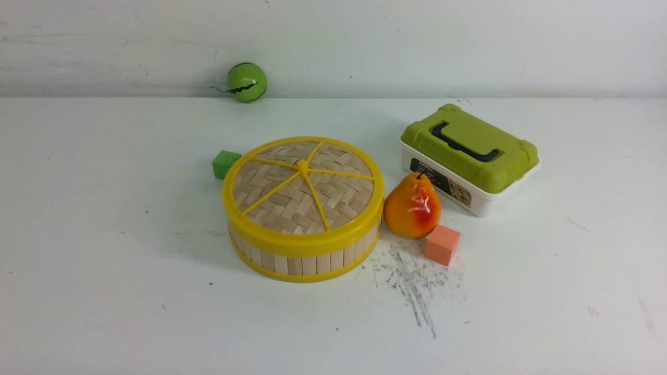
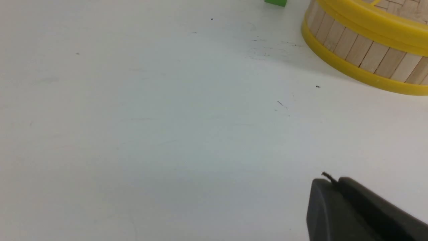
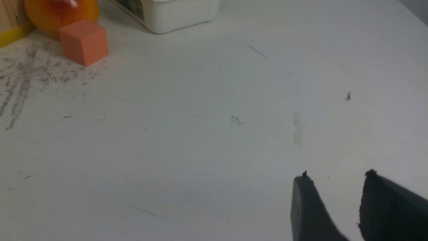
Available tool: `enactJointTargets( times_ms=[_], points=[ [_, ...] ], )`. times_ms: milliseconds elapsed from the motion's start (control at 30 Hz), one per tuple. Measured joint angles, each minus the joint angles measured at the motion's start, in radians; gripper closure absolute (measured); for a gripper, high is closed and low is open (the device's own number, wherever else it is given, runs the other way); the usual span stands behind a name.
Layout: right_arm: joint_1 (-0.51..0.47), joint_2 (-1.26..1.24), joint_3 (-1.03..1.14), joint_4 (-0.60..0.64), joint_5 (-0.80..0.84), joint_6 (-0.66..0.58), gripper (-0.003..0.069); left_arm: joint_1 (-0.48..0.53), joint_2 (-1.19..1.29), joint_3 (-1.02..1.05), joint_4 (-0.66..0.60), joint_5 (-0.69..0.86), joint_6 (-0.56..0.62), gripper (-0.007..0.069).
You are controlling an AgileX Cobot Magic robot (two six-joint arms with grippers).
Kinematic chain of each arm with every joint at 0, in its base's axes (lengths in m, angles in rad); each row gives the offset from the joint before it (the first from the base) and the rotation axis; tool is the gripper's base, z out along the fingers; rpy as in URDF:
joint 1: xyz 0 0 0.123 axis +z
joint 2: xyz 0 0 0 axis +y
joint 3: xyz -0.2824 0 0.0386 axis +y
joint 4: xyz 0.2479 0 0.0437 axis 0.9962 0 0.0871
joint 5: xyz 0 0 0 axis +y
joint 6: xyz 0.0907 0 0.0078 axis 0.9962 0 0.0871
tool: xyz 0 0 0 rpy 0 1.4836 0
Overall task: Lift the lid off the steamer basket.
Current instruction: Use the left arm to lift the lid of the steamer
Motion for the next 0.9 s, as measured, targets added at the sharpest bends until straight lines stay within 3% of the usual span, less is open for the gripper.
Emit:
enactJointTargets(
  times_ms=[300,533,567,700,900],
  points=[
    [0.000,0.000,0.000,0.000,0.000,0.000,0.0419,0.000,0.000,0.000,0.000,-0.051,0.000,0.0603],
    [0.000,0.000,0.000,0.000,0.000,0.000,0.0419,0.000,0.000,0.000,0.000,-0.349,0.000,0.0596],
    [0.000,0.000,0.000,0.000,0.000,0.000,0.0419,0.000,0.000,0.000,0.000,-0.462,0.000,0.0595],
    [0.000,0.000,0.000,0.000,0.000,0.000,0.0419,0.000,0.000,0.000,0.000,-0.664,0.000,0.0595],
    [0.000,0.000,0.000,0.000,0.000,0.000,0.0419,0.000,0.000,0.000,0.000,-0.822,-0.018,0.0590]
  ],
)
